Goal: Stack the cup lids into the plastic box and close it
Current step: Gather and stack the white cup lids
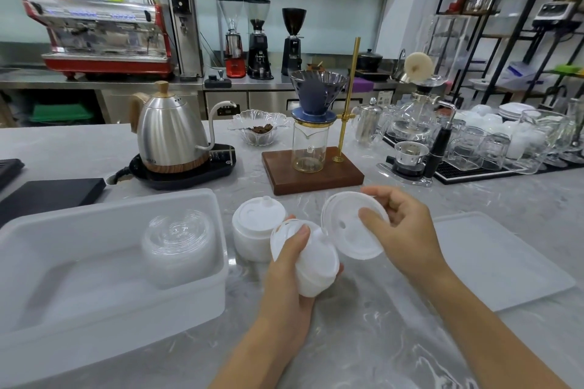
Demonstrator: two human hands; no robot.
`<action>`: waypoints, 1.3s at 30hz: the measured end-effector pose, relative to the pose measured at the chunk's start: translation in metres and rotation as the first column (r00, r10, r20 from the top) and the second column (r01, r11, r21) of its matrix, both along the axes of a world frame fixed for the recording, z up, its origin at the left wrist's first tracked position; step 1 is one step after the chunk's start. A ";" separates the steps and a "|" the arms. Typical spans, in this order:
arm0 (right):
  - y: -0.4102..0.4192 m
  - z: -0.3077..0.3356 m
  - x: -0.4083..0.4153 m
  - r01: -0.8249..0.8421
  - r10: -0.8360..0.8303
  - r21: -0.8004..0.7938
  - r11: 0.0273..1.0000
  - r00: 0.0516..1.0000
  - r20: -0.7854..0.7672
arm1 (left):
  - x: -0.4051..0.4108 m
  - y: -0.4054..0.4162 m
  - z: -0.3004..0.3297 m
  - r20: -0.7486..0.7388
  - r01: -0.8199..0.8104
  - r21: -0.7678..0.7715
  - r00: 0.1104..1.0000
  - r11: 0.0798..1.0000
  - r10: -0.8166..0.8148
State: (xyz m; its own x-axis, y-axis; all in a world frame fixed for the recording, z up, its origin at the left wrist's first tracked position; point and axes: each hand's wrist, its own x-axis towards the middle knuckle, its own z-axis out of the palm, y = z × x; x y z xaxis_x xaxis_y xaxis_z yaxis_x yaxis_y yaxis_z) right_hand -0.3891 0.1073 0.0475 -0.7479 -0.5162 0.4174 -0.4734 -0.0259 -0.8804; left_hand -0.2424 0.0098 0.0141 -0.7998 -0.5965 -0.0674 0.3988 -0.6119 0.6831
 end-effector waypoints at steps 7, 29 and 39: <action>-0.009 0.005 0.035 -0.124 0.129 -0.070 0.990 0.989 0.067 | 0.001 0.005 0.004 -0.001 -0.001 -0.001 1.000 1.000 0.001; -0.013 -0.022 0.058 -0.510 0.507 0.061 0.858 0.860 0.054 | 0.005 0.015 0.005 -0.067 -0.081 -0.182 0.995 0.980 0.069; -0.017 -0.045 0.059 -0.338 0.350 0.099 0.936 0.921 -0.169 | 0.010 0.019 0.008 -0.020 -0.114 -0.226 0.993 0.967 0.113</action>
State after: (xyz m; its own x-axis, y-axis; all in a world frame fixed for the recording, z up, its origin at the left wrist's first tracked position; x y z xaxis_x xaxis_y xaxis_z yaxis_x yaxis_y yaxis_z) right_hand -0.3303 0.0898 0.0029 -0.4340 -0.7592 0.4851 -0.5973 -0.1606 -0.7857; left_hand -0.2327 0.0292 0.0220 -0.7259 -0.6824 0.0857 0.4623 -0.3919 0.7954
